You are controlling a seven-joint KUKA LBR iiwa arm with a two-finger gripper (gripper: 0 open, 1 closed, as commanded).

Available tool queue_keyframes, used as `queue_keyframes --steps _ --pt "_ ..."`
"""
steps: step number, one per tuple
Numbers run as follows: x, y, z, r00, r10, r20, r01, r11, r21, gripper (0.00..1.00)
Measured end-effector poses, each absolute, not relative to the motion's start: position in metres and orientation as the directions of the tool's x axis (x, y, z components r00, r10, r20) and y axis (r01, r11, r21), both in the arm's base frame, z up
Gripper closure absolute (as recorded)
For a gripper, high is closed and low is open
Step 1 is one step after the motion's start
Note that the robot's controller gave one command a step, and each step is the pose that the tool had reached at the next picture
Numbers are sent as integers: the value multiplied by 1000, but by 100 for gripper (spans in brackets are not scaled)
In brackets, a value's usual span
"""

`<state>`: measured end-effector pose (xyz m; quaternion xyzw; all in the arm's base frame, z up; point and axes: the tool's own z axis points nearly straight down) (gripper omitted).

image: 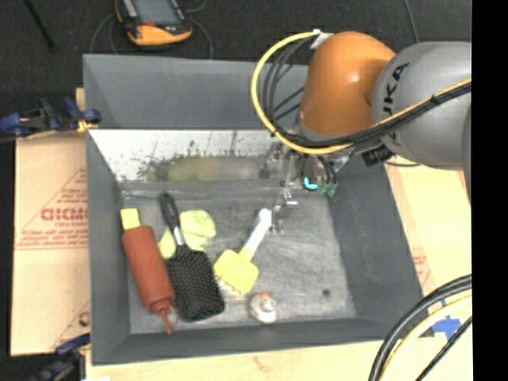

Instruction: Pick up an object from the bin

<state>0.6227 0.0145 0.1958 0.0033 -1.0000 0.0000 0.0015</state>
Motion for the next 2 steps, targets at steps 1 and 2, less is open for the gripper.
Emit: queue_keyframes --steps 1,2 --pt "624 15 200 -1000 -6 -5 -6 1000 0 0" --pt "633 16 154 -999 -31 -13 -31 1000 -1 0"
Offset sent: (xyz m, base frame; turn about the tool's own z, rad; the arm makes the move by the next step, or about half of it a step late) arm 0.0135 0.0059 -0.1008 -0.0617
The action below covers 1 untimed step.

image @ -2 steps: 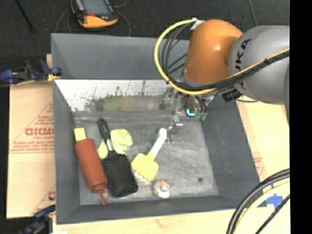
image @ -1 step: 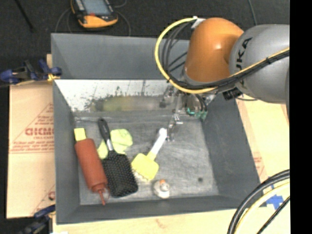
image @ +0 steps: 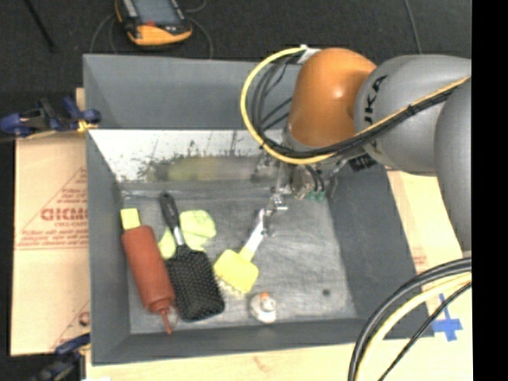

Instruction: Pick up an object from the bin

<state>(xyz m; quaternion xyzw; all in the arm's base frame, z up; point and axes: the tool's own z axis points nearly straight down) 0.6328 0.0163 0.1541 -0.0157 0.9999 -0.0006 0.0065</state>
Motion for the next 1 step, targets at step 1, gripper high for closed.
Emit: queue_keyframes --steps 1 --pt "625 5 84 -999 -47 -8 -47 999 -1 0"
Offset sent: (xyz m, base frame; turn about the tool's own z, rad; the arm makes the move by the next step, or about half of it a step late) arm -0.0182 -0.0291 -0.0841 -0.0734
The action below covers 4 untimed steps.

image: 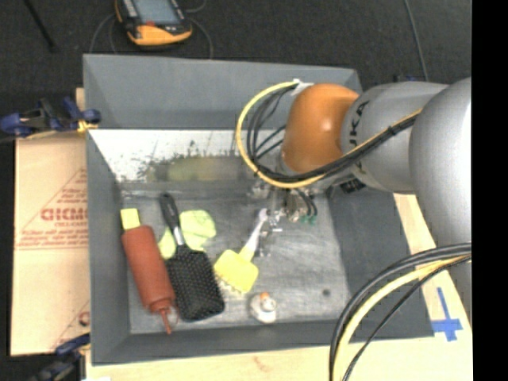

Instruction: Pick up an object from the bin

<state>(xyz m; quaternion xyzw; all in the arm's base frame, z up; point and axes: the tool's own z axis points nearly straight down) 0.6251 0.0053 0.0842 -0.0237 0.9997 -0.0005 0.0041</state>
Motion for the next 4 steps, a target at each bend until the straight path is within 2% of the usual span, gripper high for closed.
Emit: queue_keyframes --steps 1,2,3,4 --pt "618 -14 74 -995 -103 -10 -103 995 -1 100" --pt "618 -14 74 -995 -103 -10 -103 995 -1 100" --pt "616 -10 119 -994 -108 3 -108 994 0 100" --pt "610 -18 181 -990 -140 0 -140 990 -1 100"
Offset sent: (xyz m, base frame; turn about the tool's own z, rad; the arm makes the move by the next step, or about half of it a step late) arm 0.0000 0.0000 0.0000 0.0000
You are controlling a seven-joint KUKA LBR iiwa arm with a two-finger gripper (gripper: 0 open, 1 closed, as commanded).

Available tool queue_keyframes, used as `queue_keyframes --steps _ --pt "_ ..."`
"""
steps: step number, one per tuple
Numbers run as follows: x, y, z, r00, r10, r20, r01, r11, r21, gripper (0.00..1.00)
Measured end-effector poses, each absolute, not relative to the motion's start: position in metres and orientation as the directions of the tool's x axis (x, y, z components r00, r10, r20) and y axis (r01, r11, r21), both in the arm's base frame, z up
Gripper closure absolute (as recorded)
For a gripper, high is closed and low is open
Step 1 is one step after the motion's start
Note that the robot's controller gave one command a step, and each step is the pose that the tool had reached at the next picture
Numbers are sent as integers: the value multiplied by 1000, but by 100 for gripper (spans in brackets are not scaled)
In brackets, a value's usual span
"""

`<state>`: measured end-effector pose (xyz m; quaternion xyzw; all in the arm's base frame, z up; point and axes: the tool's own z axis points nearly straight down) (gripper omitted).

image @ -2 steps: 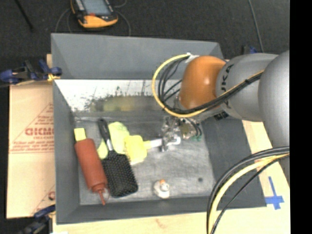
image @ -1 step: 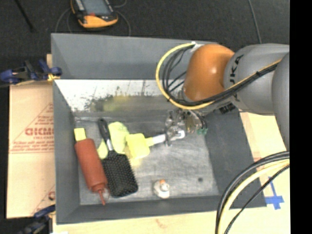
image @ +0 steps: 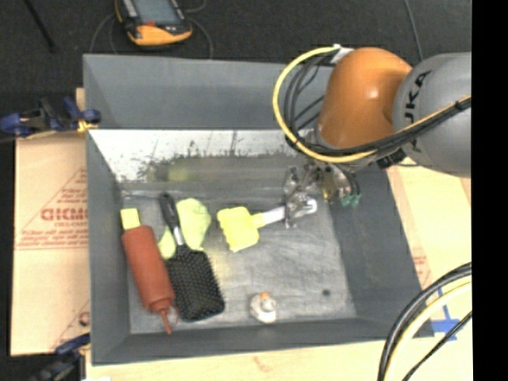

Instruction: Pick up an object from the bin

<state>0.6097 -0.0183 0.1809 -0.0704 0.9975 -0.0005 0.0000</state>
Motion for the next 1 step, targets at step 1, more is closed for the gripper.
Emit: queue_keyframes --steps 1 --pt "619 -19 231 -994 -113 -5 -113 994 0 100"
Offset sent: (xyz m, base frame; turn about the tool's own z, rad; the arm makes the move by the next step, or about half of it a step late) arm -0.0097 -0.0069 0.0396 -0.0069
